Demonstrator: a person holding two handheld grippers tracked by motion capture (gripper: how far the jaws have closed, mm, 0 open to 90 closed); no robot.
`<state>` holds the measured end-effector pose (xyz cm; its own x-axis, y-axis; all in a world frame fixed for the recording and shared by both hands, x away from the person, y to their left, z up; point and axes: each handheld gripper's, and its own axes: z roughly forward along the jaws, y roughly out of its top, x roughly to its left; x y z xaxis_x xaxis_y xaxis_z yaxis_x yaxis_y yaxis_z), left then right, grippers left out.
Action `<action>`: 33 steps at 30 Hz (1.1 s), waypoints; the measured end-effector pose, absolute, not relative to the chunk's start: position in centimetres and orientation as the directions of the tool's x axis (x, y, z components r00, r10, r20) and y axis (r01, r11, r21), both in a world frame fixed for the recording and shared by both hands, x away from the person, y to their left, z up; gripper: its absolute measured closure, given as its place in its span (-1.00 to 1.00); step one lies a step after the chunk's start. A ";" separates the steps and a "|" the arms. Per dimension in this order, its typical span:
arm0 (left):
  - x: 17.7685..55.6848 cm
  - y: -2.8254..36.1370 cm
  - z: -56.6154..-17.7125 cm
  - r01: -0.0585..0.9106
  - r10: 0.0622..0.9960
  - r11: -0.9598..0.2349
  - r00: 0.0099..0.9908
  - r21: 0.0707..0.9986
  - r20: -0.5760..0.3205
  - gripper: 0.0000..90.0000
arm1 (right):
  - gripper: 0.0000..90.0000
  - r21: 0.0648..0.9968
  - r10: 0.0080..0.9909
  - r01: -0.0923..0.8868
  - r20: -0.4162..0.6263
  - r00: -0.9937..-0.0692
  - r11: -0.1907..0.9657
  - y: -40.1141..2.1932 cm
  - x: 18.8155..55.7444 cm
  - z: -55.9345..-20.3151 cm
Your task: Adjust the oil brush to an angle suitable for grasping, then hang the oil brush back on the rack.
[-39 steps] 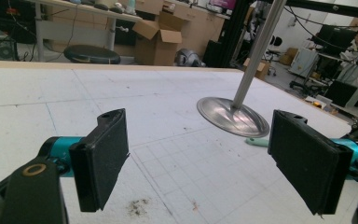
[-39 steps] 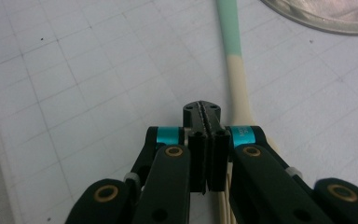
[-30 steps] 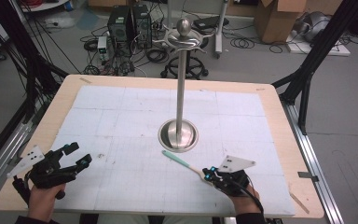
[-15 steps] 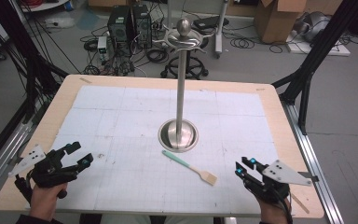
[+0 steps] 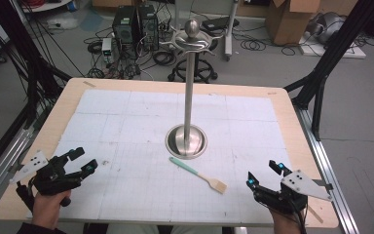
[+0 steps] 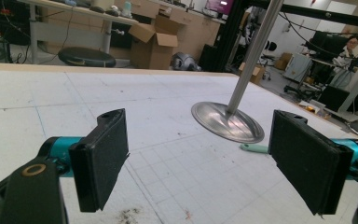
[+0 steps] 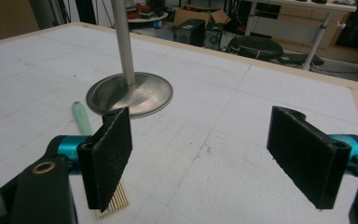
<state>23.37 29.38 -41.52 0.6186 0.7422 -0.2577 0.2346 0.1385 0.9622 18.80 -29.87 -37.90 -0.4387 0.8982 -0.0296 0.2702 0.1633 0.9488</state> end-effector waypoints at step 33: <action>23.5 28.4 -41.7 0.240 0.726 0.100 0.646 0.966 -0.235 -0.58 | -0.55 0.921 0.786 0.272 -0.056 -0.616 0.279 -23.6 22.4 -37.9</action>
